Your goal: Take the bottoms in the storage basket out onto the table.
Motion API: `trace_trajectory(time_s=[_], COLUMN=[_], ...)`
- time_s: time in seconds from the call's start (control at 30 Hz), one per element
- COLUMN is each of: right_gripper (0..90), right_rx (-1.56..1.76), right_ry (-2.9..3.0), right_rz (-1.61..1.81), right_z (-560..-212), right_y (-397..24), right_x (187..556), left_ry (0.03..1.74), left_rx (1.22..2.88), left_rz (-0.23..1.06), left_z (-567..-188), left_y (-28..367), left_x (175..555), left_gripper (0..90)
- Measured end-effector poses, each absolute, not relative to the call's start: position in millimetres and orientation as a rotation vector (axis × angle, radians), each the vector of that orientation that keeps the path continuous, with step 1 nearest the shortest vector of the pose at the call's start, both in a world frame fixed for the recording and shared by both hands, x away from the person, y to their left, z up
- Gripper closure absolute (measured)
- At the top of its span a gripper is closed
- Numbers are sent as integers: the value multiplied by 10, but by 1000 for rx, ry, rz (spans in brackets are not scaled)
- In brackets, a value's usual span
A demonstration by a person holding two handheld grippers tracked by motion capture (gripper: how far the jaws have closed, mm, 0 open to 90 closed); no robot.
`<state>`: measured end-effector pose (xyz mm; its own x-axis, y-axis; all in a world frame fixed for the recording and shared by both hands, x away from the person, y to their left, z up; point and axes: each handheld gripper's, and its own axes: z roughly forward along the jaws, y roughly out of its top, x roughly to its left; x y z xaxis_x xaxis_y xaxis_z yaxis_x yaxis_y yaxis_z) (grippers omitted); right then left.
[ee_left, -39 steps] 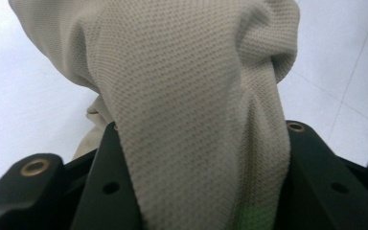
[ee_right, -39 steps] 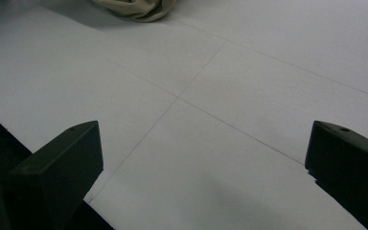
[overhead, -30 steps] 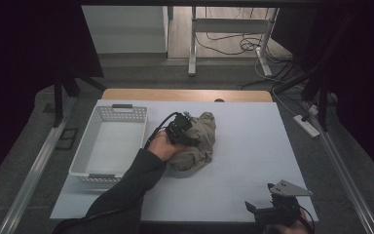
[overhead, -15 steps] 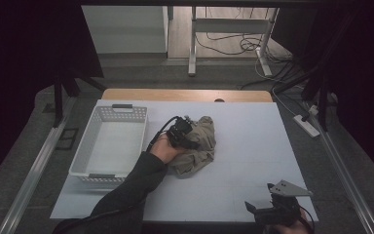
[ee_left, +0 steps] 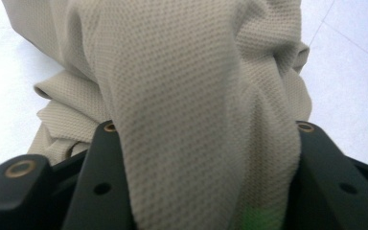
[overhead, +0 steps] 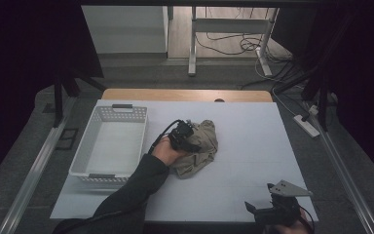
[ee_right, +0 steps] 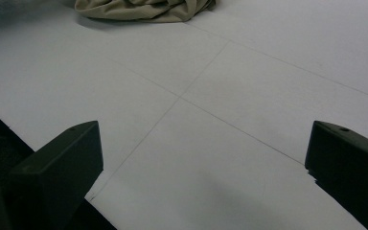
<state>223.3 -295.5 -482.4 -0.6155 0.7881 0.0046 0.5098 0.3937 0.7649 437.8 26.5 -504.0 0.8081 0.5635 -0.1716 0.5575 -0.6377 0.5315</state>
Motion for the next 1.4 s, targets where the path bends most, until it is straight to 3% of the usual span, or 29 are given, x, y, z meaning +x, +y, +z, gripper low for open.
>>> trace_trajectory(time_s=[0.97,1.07,1.4], right_gripper=[0,0,0], right_rx=[1112,1108,1101], right_ry=[2315,2318,2325], right_rz=[1061,1063,1057], right_z=[-4828,-4830,-4831], right_y=[-2943,-2941,-2938], right_x=[2235,2236,2238], left_ry=[788,805,800], left_rx=[2430,2434,2424], left_rz=[149,220,134], left_z=[-5194,-5210,-5222], left_y=[172,151,174], left_x=[4342,4325,4357], left_gripper=[201,104,0])
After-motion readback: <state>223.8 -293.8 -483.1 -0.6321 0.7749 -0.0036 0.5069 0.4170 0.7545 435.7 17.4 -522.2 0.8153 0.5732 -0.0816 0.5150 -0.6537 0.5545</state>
